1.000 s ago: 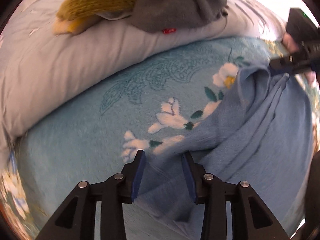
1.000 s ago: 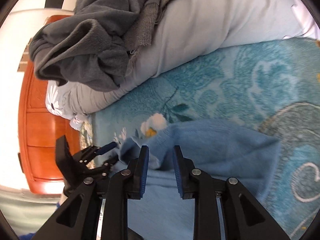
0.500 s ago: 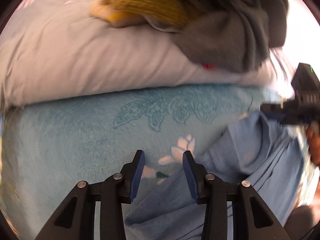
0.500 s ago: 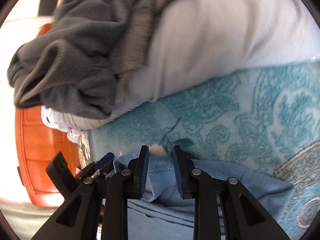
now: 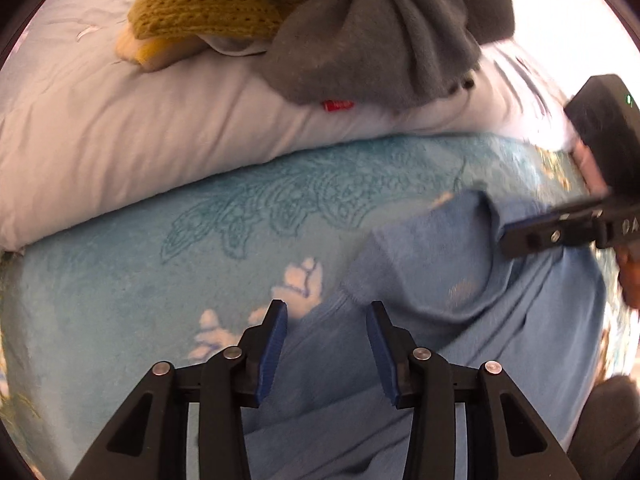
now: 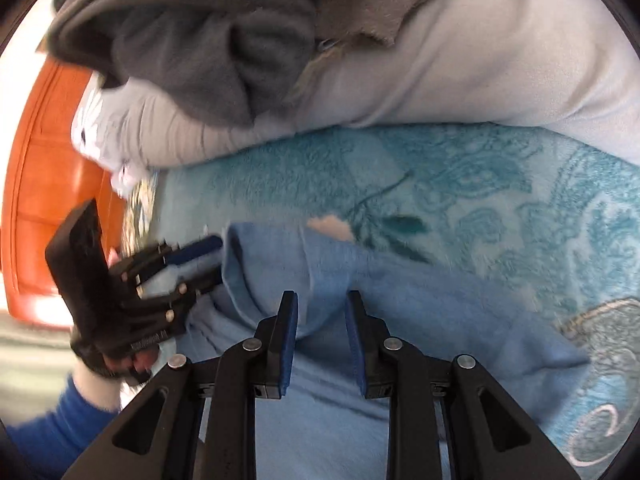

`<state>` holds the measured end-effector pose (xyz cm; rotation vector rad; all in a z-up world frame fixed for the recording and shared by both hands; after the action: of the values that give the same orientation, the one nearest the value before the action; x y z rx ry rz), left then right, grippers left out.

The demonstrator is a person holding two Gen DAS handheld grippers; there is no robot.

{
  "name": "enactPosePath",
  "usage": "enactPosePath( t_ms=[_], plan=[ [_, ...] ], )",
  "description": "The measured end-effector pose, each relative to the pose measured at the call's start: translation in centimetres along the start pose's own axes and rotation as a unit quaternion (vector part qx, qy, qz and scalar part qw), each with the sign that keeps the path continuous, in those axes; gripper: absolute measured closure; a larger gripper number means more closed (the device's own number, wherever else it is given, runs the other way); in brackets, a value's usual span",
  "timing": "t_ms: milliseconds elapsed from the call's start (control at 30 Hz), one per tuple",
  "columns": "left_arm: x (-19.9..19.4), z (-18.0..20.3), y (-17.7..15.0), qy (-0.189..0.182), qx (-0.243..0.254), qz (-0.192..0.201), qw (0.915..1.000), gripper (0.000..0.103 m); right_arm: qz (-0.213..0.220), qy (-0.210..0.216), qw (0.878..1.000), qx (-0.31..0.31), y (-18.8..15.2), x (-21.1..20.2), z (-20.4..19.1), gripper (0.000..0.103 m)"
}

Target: Fold clothes

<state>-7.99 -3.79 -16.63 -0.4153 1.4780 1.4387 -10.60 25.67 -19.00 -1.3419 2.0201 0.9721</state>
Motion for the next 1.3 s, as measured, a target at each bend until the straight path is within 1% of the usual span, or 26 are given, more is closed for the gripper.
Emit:
enactPosePath(
  t_ms=[133, 200, 267, 367, 400, 467, 500, 600, 633, 667, 767, 867, 900, 1067, 1100, 1167, 1233, 1300],
  plan=[
    [0.2, -1.0, 0.5, 0.008, -0.046, 0.007, 0.9989, 0.058, 0.016, 0.000, 0.999, 0.038, 0.2, -0.3, 1.1, 0.078],
    [0.2, -1.6, 0.8, 0.010, -0.067, 0.009, 0.9976, 0.058, 0.020, 0.005, 0.999, 0.044, 0.2, -0.9, 1.1, 0.078],
    [-0.8, -2.4, 1.0, 0.005, -0.083, 0.012, 0.9964, 0.058, 0.034, 0.007, 0.999, 0.037, 0.4, -2.3, 1.2, 0.078],
    [-4.0, -4.2, 0.4, 0.001, -0.113, 0.034, 0.9930, 0.057, 0.071, 0.007, 0.997, 0.041, 0.4, -5.9, 2.2, 0.078],
    [-5.0, -4.8, -0.3, 0.003, -0.128, 0.039, 0.9910, 0.057, 0.085, 0.001, 0.995, 0.046, 0.0, -7.2, 2.8, 0.078],
    [-7.1, -6.1, -1.8, 0.005, -0.160, 0.049, 0.9859, 0.051, 0.112, -0.013, 0.992, 0.058, -1.1, -9.8, 4.2, 0.078],
    [-8.1, -6.8, -2.5, 0.006, -0.175, 0.054, 0.9830, 0.050, 0.119, -0.022, 0.991, 0.065, -2.0, -10.3, 4.4, 0.078],
    [-10.1, -8.4, -5.4, 0.003, -0.224, 0.054, 0.9731, 0.050, 0.119, -0.035, 0.988, 0.092, -4.8, -12.3, 6.7, 0.078],
    [-10.5, -8.1, -6.6, 0.002, -0.236, 0.050, 0.9704, 0.050, 0.117, -0.038, 0.987, 0.099, -5.6, -12.8, 7.4, 0.078],
    [-10.5, -6.7, -7.4, 0.002, -0.245, 0.046, 0.9684, 0.050, 0.116, -0.040, 0.987, 0.107, -6.3, -13.0, 7.8, 0.078],
    [-10.3, -5.0, -9.7, -0.004, -0.269, 0.032, 0.9627, 0.050, 0.116, -0.040, 0.985, 0.123, -7.5, -12.3, 7.8, 0.078],
    [-9.9, -4.1, -10.5, -0.006, -0.273, 0.030, 0.9615, 0.051, 0.114, -0.040, 0.984, 0.127, -7.9, -11.2, 7.1, 0.078],
    [-9.5, -3.6, -10.4, -0.008, -0.272, 0.032, 0.9617, 0.052, 0.114, -0.040, 0.985, 0.126, -8.0, -10.8, 6.9, 0.075],
    [-8.7, -2.4, -9.6, -0.014, -0.250, 0.035, 0.9676, 0.053, 0.116, -0.035, 0.984, 0.131, -8.1, -10.2, 6.6, 0.075],
    [-8.3, -2.1, -9.5, -0.013, -0.243, 0.032, 0.9693, 0.055, 0.118, -0.034, 0.984, 0.132, -8.2, -10.2, 6.6, 0.077],
    [-8.1, -2.0, -9.4, -0.009, -0.236, 0.030, 0.9713, 0.064, 0.121, -0.031, 0.983, 0.133, -8.3, -10.3, 6.7, 0.081],
    [-8.2, -2.2, -9.4, -0.009, -0.238, 0.033, 0.9708, 0.069, 0.117, -0.027, 0.983, 0.137, -8.4, -10.2, 6.8, 0.086],
    [-8.2, -2.4, -9.5, -0.010, -0.240, 0.031, 0.9703, 0.071, 0.116, -0.026, 0.983, 0.138, -8.5, -10.2, 6.8, 0.086]
  ],
)
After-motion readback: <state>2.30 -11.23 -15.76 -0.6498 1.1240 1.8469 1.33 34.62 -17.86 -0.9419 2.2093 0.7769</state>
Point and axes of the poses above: each gripper's, at about its wrist camera, not at the fingertips, and x roughly the way its jaws point, z to its right, y to its top, the point moved 2 cm from there along x, roughly the way its jaws point, and after that the axes turned 14 degrees about z, right-handed, at the moved point
